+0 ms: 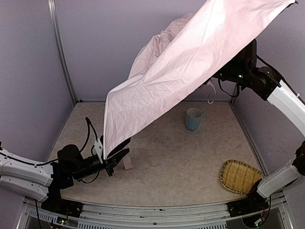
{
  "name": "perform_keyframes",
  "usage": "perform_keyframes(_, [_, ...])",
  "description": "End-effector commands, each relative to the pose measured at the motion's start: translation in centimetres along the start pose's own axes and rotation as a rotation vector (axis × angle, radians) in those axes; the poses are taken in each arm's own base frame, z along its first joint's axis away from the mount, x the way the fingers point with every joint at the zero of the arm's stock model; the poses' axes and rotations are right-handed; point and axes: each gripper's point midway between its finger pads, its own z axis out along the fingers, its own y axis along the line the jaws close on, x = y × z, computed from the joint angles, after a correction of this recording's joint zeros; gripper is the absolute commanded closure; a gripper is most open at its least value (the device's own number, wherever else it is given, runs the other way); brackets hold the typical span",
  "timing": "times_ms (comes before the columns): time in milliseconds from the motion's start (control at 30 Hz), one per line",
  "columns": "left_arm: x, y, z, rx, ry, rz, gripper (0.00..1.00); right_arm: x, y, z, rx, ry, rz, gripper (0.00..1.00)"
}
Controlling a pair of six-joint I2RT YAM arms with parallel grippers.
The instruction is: Put away the umbrella
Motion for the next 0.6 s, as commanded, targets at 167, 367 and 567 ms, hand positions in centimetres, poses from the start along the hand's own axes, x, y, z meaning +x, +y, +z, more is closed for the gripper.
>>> perform_keyframes(167, [-1.7,3.2,-2.0,-0.072,-0.059,0.035,1.0,-3.2,-0.7,-5.2,-0.037,-0.181,-0.179,1.0])
perform_keyframes(367, [1.5,6.5,-0.2,-0.147,0.083,0.117,1.0,-0.8,4.5,-6.6,-0.309,-0.194,-0.293,1.0])
perform_keyframes(567, [2.8,9.5,3.9,-0.159,0.151,0.161,1.0,2.0,7.8,-6.6,-0.435,-0.158,-0.29,1.0])
